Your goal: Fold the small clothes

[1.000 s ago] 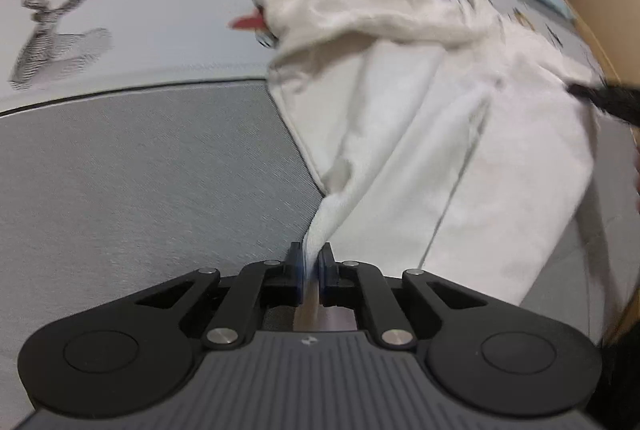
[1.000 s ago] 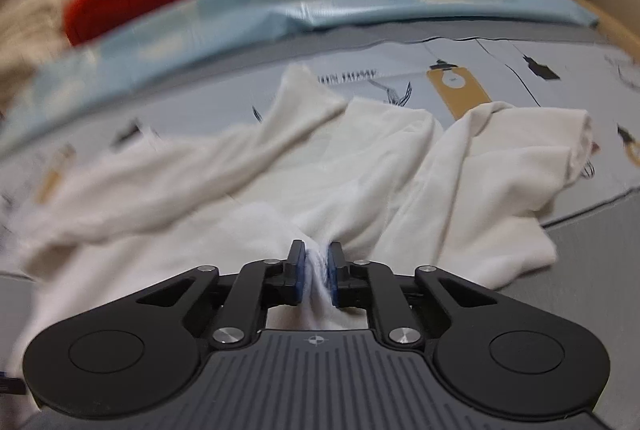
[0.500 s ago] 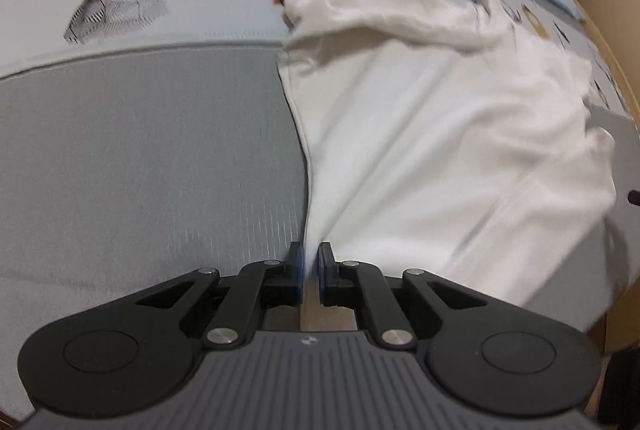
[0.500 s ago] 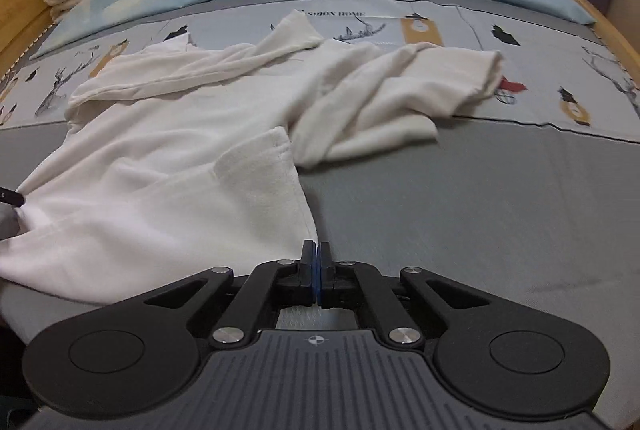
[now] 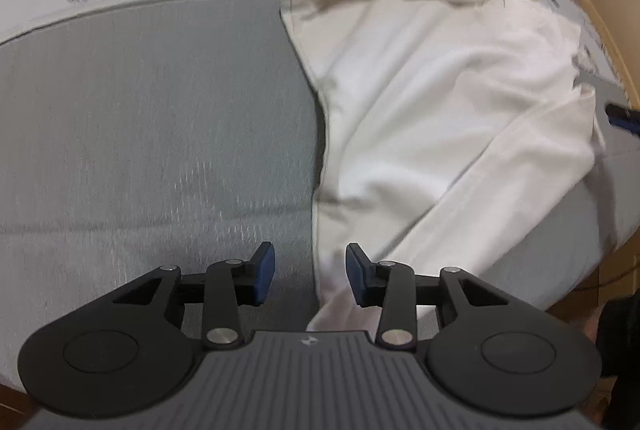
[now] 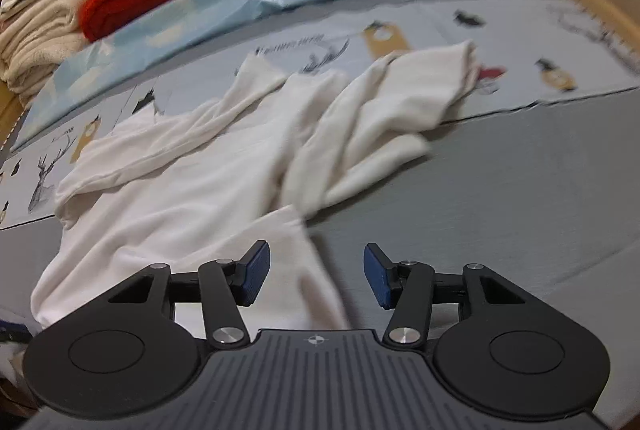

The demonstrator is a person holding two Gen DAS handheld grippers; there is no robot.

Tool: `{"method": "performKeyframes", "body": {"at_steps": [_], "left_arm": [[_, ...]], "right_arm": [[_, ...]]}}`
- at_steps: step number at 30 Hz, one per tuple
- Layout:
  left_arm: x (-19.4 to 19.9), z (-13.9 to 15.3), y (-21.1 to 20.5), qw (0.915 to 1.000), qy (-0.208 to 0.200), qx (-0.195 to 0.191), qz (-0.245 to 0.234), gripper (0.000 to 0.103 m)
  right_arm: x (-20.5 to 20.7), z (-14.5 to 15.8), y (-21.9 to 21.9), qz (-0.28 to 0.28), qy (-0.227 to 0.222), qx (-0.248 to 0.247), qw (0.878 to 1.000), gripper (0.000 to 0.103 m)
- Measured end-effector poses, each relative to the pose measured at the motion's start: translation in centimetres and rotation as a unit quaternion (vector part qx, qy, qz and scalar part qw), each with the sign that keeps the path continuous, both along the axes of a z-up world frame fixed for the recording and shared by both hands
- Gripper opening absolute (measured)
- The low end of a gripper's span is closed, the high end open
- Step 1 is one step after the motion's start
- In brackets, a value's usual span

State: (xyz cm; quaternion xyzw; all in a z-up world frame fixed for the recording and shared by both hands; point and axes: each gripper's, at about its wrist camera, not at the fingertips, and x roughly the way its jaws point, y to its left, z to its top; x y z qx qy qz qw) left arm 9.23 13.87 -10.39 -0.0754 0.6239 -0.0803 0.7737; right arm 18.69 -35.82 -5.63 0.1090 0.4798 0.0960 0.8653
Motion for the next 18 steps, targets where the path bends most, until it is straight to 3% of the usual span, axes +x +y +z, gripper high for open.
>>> {"method": "performKeyframes", "body": {"at_steps": [6,8,9,14,16,18], "left_arm": [[-1.2,-0.7,-1.9,0.9955,0.035,0.013,-0.087,0.043],[-1.6,-0.7,-2.4,0.9927,0.038,0.020,-0.112,0.043],[-1.9,-0.5,-2.5,0.9915,0.039,0.023,-0.122,0.043],[-3.3,0.1,-2.2,0.9888,0.037,0.033,-0.140,0.043],[-4.1,0.3,-2.1,0.9875,0.037,0.035,-0.149,0.043],[-4.9,0.4,-1.9,0.9858,0.037,0.035,-0.160,0.043]], "right_arm": [[2.0,-2.4,2.5,0.002,0.047,-0.002,0.999,0.053],[1.7,-2.5,2.6,0.014,0.059,0.027,0.998,0.033],[1.7,-2.3,2.7,0.030,0.061,0.040,0.997,0.008],[-2.1,0.6,1.6,0.146,0.015,0.082,0.986,0.005],[-4.3,0.3,0.7,0.191,0.040,0.072,0.978,0.005],[-6.7,-0.9,-0.1,0.234,0.073,0.029,0.969,0.005]]}}
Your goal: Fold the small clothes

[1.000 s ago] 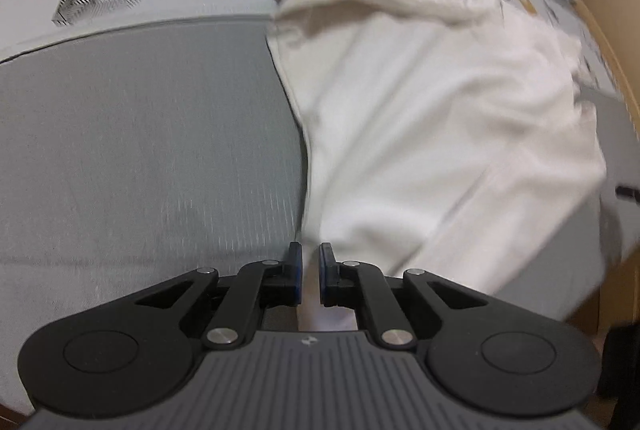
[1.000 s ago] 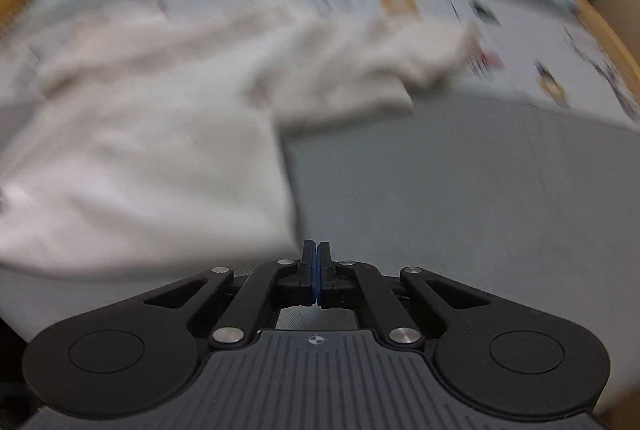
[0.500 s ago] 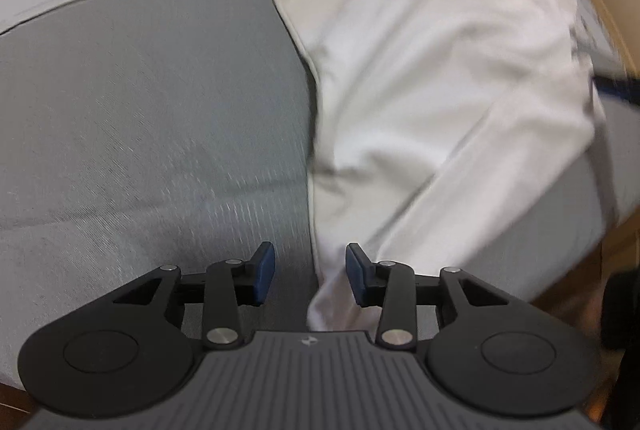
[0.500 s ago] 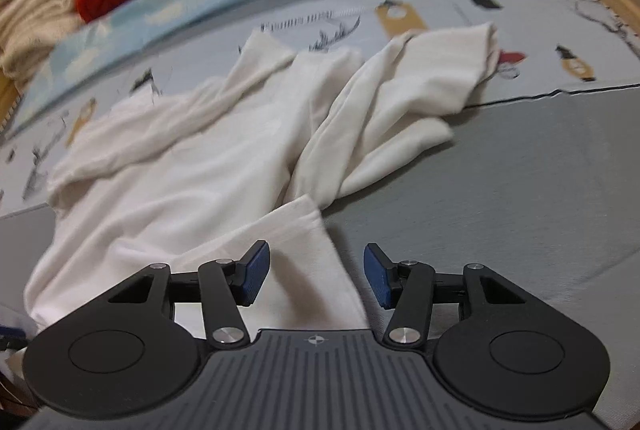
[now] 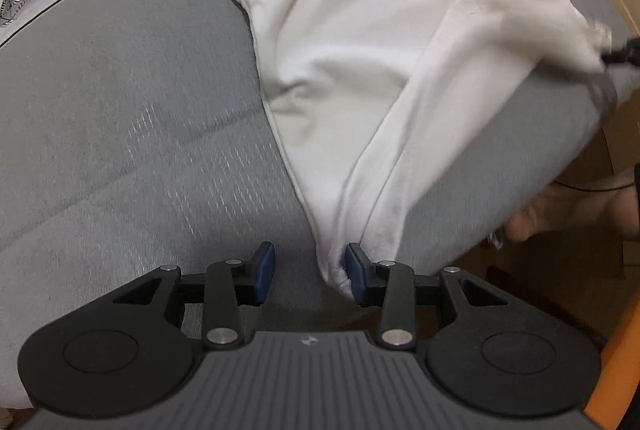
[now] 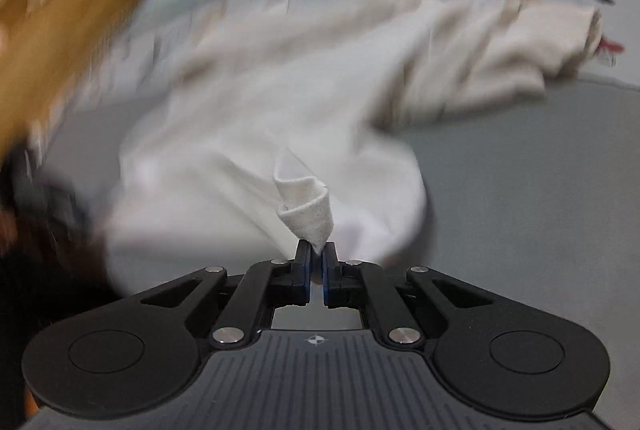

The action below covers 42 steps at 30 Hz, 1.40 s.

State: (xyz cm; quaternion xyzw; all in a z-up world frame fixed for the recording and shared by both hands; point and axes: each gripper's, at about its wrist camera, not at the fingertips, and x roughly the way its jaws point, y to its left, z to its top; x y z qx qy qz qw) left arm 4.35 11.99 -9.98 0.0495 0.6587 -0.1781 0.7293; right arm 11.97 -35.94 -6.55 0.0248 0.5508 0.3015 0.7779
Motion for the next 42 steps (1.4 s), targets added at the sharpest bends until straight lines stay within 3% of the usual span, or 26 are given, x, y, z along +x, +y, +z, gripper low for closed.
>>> {"method": "performKeyframes", "body": {"at_steps": [2,5,8,11,13,16,19,21,23,24,25,26,30,32,34,35,37,39,42], "left_arm": [[-0.9,0.4,0.6,1.0000,-0.002,-0.005,-0.004,0.043],[-1.5,1.2,1.8,0.9996,-0.009,-0.027,0.011,0.043],[-1.5,1.9,3.1,0.9989,-0.010,-0.033,0.033,0.043],[-1.4,2.6,2.6,0.9975,-0.016,-0.056,0.040,0.043],[-1.3,3.7,2.5,0.9949,-0.026,-0.087,0.044,0.043],[-0.8,4.9,2.8,0.9905,-0.045,-0.119,0.052,0.043],[-0.3,4.5,2.6,0.9934,-0.038,-0.098,0.046,0.043],[-0.5,3.6,1.4,0.9966,-0.026,-0.076,0.016,0.043],[-1.2,2.8,0.0,0.9980,-0.017,-0.055,-0.025,0.043],[-1.5,2.4,-0.4,0.9978,-0.015,-0.045,-0.046,0.035],[-1.8,2.2,-0.8,0.9973,-0.018,-0.034,-0.063,0.024],[-2.1,2.0,-1.0,0.9964,-0.017,-0.025,-0.079,0.001],[-4.2,2.5,-1.3,0.9883,-0.004,-0.051,-0.143,0.001],[-4.8,2.5,-1.1,0.9878,0.000,-0.040,-0.150,0.001],[-4.8,2.9,-0.3,0.9888,0.007,-0.054,-0.139,0.002],[-4.8,3.7,0.1,0.9877,0.003,-0.084,-0.131,0.003],[-4.3,5.4,1.1,0.9855,-0.019,-0.134,-0.102,0.011],[-3.5,6.7,2.2,0.9840,-0.041,-0.164,-0.055,0.026],[-2.2,6.5,2.6,0.9881,-0.049,-0.145,-0.011,0.033]], "right_arm": [[-2.1,-1.8,-1.3,0.020,0.024,-0.071,0.997,0.005],[-3.0,-2.9,-3.9,-0.021,0.029,-0.130,0.991,0.007],[-2.5,-1.9,-6.3,-0.090,0.024,-0.087,0.992,0.009],[-2.0,-0.9,-6.1,-0.120,0.013,-0.043,0.992,0.032],[-1.4,-0.9,-4.7,-0.114,0.013,-0.035,0.993,0.042],[-0.8,-2.0,-2.3,-0.080,0.026,-0.063,0.994,0.045],[-0.3,-3.7,-0.3,-0.039,0.043,-0.119,0.991,0.045],[-0.7,-4.5,0.6,-0.012,0.042,-0.143,0.989,0.047],[-1.1,-4.2,0.9,0.007,0.028,-0.142,0.989,0.035],[-1.2,-4.1,0.7,0.007,0.030,-0.131,0.991,0.010],[-1.2,-4.0,0.4,0.004,0.035,-0.120,0.992,0.004],[-1.3,-3.8,-0.1,0.002,0.035,-0.113,0.993,0.004],[-1.8,-3.8,-1.5,-0.011,0.037,-0.123,0.992,0.003],[-1.9,-3.9,-2.0,-0.025,0.043,-0.134,0.990,0.003],[-1.7,-4.2,-2.5,-0.038,0.054,-0.134,0.989,0.004],[-1.6,-4.1,-2.6,-0.042,0.059,-0.133,0.988,0.004],[-1.5,-4.0,-2.6,-0.051,0.061,-0.138,0.987,0.012],[-1.6,-3.8,-2.1,-0.051,0.059,-0.137,0.987,0.019],[-2.1,-3.8,-1.1,-0.034,0.055,-0.141,0.988,0.023]]}}
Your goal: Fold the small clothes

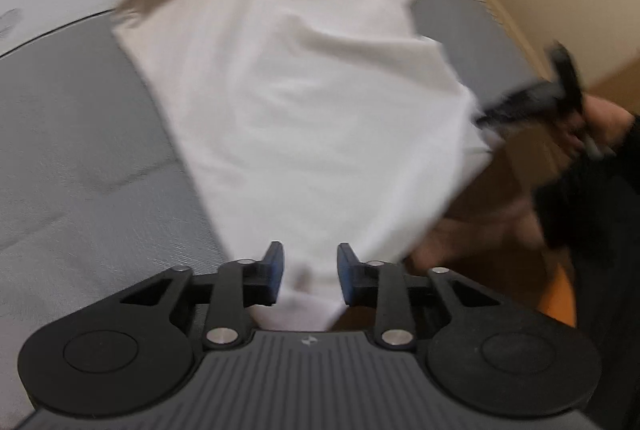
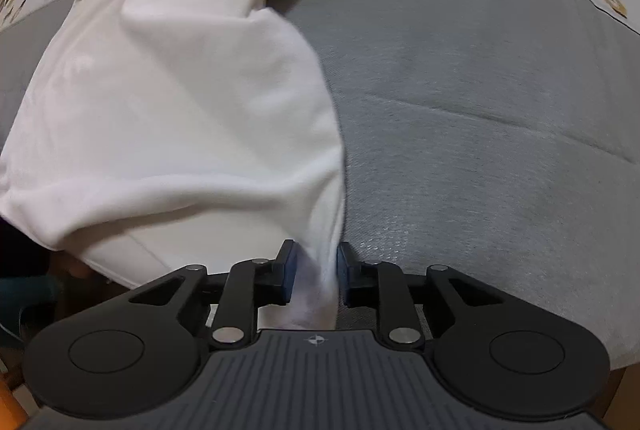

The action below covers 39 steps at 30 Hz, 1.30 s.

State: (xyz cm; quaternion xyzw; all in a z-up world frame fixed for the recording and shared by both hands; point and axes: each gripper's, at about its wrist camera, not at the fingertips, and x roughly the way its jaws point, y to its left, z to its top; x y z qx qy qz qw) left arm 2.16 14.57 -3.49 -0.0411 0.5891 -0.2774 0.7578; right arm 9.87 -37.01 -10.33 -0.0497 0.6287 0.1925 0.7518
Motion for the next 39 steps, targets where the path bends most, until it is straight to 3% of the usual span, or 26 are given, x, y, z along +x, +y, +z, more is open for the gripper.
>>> {"method": "performKeyframes", "body": {"at_steps": [2,3,4,7,9,11,12,16,19,23,26,30,35,37,39], "left_arm": [[0.4,-1.2,-0.5,0.9991,0.014,0.041,0.001,0.033],[0.6,-1.7,-1.1,0.9979,0.019,0.061,-0.008,0.033],[0.6,-2.3,-1.6,0.9959,0.023,0.083,-0.025,0.033],[0.1,-3.8,-3.0,0.9877,0.030,0.136,-0.071,0.033],[-0.5,-5.0,-3.5,0.9754,0.023,0.195,-0.099,0.036],[-0.2,-4.8,-3.2,0.9758,0.025,0.194,-0.098,0.036],[0.0,-4.7,-2.9,0.9766,0.028,0.193,-0.091,0.036],[0.4,-4.6,-2.4,0.9767,0.032,0.194,-0.085,0.036],[0.0,-3.9,-1.9,0.9788,0.032,0.187,-0.077,0.036],[1.4,-2.8,-0.9,0.9854,0.024,0.164,-0.040,0.035],[2.0,-1.9,-0.3,0.9897,0.018,0.141,-0.015,0.035],[2.0,-1.2,-0.5,0.9919,0.007,0.125,-0.020,0.035],[1.5,-1.7,-2.4,0.9891,0.005,0.142,-0.041,0.035],[1.4,-2.0,-2.4,0.9890,0.003,0.141,-0.043,0.035],[1.1,-2.7,-2.3,0.9898,0.000,0.136,-0.043,0.035]], "right_arm": [[-0.2,-0.1,0.4,0.014,-0.003,-0.009,1.000,0.019],[-0.2,-0.1,0.4,0.017,-0.001,-0.002,1.000,0.007],[-0.5,0.1,0.3,0.019,0.003,0.007,1.000,0.005],[-0.3,-0.2,-0.1,0.020,0.008,0.001,1.000,0.005],[-0.2,-0.2,-0.7,0.008,0.009,-0.010,1.000,0.005],[-0.1,0.1,-1.4,-0.006,0.003,-0.022,1.000,0.006],[-0.1,0.2,-1.6,-0.009,-0.003,-0.037,0.999,0.011],[0.2,0.6,-2.5,-0.030,-0.037,-0.111,0.993,0.014],[-0.6,2.8,-2.2,0.004,-0.075,-0.014,0.997,0.014],[-2.9,4.3,0.8,0.108,-0.103,0.060,0.987,0.014],[-4.7,3.6,2.8,0.183,-0.083,0.062,0.978,0.014],[-6.3,2.0,4.8,0.248,-0.067,0.032,0.966,0.014],[-7.3,1.5,5.2,0.281,-0.092,-0.009,0.955,0.009],[-7.1,1.8,4.9,0.279,-0.099,-0.010,0.955,0.000],[-7.2,2.0,4.5,0.285,-0.087,0.005,0.954,0.000]]}}
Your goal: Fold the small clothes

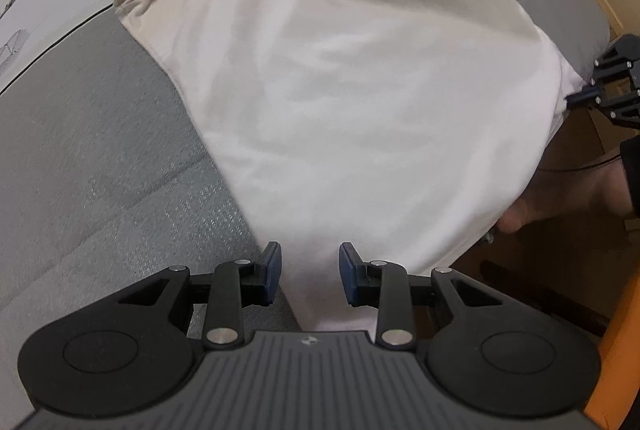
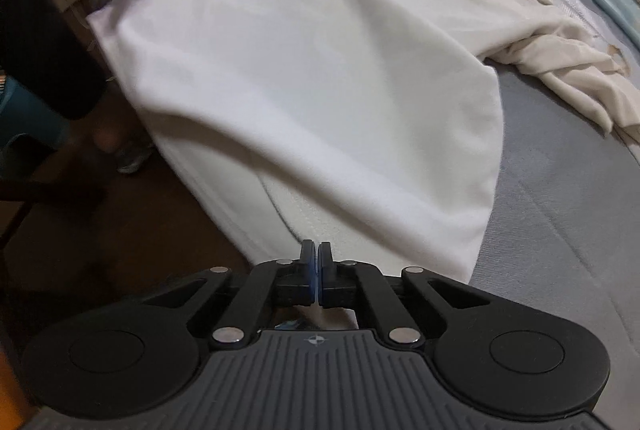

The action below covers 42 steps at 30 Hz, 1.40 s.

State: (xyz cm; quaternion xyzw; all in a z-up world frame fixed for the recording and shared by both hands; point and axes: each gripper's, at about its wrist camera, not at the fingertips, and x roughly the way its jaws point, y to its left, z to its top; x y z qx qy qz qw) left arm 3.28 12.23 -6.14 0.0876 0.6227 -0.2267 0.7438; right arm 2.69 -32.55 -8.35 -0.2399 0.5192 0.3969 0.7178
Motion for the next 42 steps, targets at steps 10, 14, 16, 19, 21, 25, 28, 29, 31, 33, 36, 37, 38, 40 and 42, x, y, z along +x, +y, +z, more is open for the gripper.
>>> {"method": "performKeyframes", "body": {"at_steps": [10,14,16,19,21,25,28,29,31,33,36,37,38,40,42], "left_arm": [[0.0,-0.4,-0.8,0.9999,0.007,-0.001,-0.011,0.035],[0.0,-1.2,-0.9,0.9995,0.021,0.012,-0.017,0.035],[0.0,-1.8,-1.0,0.9990,0.031,0.026,-0.020,0.035],[0.2,-1.7,-0.9,0.9990,0.033,0.025,-0.014,0.035],[0.6,-1.2,-0.8,0.9995,0.019,0.024,-0.004,0.035],[1.9,0.8,-0.9,0.9989,-0.037,0.013,0.024,0.038],[3.4,3.0,-1.4,0.9925,-0.102,0.001,0.068,0.054],[4.0,3.9,-1.6,0.9875,-0.128,-0.003,0.091,0.062],[4.7,5.3,-2.1,0.9770,-0.173,-0.011,0.124,0.071],[5.3,6.7,-3.2,0.9642,-0.217,-0.014,0.151,0.078],[6.4,8.0,-5.2,0.9536,-0.250,-0.018,0.167,0.078],[6.7,8.1,-5.8,0.9500,-0.261,-0.012,0.171,0.078],[6.8,8.4,-6.5,0.9466,-0.271,-0.007,0.175,0.078],[7.4,8.6,-7.3,0.9438,-0.275,-0.005,0.183,0.078],[8.3,8.9,-8.1,0.9403,-0.286,0.004,0.184,0.073]], "right_arm": [[1.0,1.4,-5.1,-0.088,0.055,0.058,0.993,0.001],[2.4,2.0,-5.3,-0.135,0.053,0.097,0.985,0.002],[3.1,1.4,-4.6,-0.141,0.046,0.087,0.985,0.005],[3.6,-0.8,-3.8,-0.151,0.043,0.007,0.988,0.007],[3.3,-1.6,-3.4,-0.126,0.033,-0.026,0.991,0.007],[4.7,1.2,-3.5,-0.168,-0.022,0.013,0.985,0.007],[6.8,5.1,-3.4,-0.228,-0.078,0.067,0.968,0.008],[7.5,6.4,-2.9,-0.241,-0.106,0.069,0.962,0.008],[9.0,9.3,-1.6,-0.262,-0.164,0.084,0.947,0.016],[10.6,11.7,-0.2,-0.287,-0.202,0.117,0.929,0.034],[12.8,13.9,1.8,-0.341,-0.234,0.184,0.892,0.060],[13.7,13.8,2.4,-0.358,-0.234,0.204,0.881,0.060],[14.4,13.4,2.9,-0.368,-0.232,0.219,0.873,0.060],[15.6,11.4,4.1,-0.377,-0.230,0.226,0.868,0.058],[16.8,8.2,5.3,-0.380,-0.216,0.197,0.877,0.055]]}}
